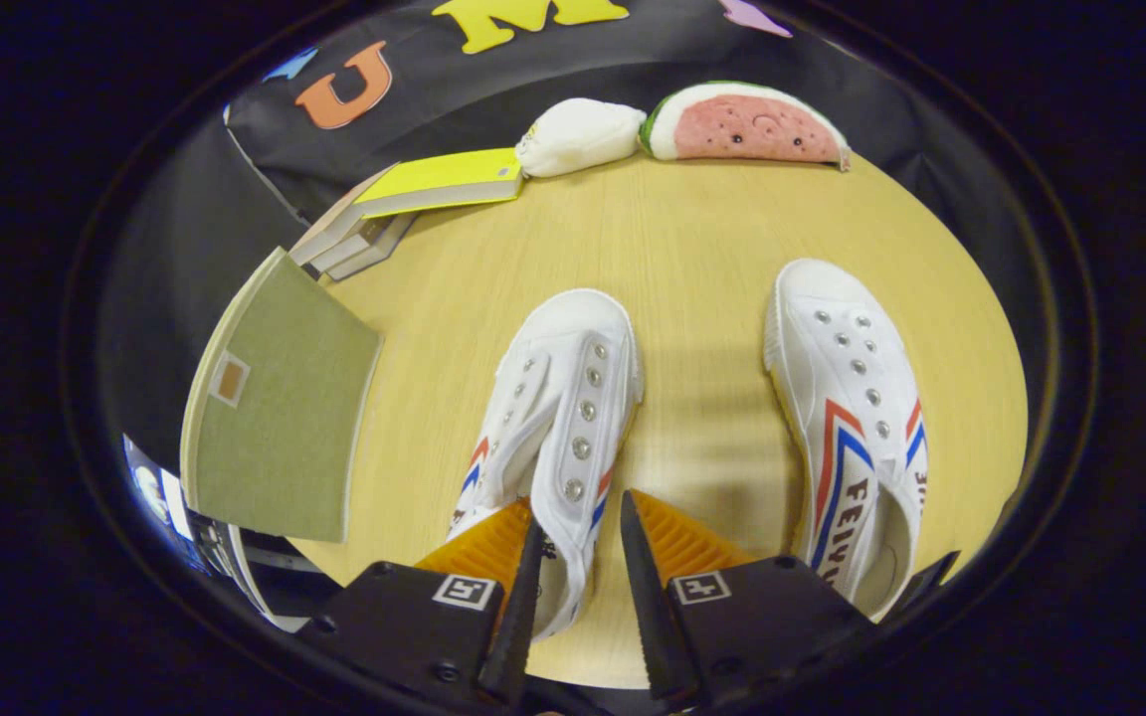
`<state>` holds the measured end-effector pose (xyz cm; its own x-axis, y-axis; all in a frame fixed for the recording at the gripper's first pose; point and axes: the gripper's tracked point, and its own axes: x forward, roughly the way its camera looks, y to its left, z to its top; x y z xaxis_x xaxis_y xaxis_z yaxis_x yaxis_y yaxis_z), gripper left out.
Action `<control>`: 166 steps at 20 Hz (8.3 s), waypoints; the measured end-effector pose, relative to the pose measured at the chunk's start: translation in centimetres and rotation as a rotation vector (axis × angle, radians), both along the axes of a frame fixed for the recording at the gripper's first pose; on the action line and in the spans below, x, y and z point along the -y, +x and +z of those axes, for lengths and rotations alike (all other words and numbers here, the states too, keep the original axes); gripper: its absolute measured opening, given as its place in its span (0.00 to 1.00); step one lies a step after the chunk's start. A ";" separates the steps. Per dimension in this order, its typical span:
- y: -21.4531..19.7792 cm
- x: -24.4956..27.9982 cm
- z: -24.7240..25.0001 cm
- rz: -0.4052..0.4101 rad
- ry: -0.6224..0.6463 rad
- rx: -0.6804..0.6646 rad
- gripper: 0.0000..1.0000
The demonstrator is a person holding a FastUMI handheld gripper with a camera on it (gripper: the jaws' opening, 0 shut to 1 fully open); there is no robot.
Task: Open the storage box then place both shoes into the box .Put the left shoe in first, then the right shoe, with the right side of both shoes facing outward in a uniform manner.
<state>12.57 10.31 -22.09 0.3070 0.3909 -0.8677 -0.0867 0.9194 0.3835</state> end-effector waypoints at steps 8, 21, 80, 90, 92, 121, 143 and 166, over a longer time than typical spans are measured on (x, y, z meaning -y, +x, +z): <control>-0.1 -0.6 -0.1 -0.108 0.156 -0.030 0.06; -1.3 -8.4 14.2 -0.133 0.373 0.095 0.05; -4.7 -3.2 21.3 0.061 -0.055 0.578 0.96; -2.3 16.8 8.6 0.024 -0.333 0.321 0.96; -2.5 17.5 6.0 0.064 -0.345 0.221 0.97; -0.1 13.9 0.1 -0.155 0.233 -0.115 0.06; -2.8 -22.5 20.9 -0.123 0.333 0.133 0.05; -4.3 -27.4 16.3 -0.263 0.029 0.234 0.05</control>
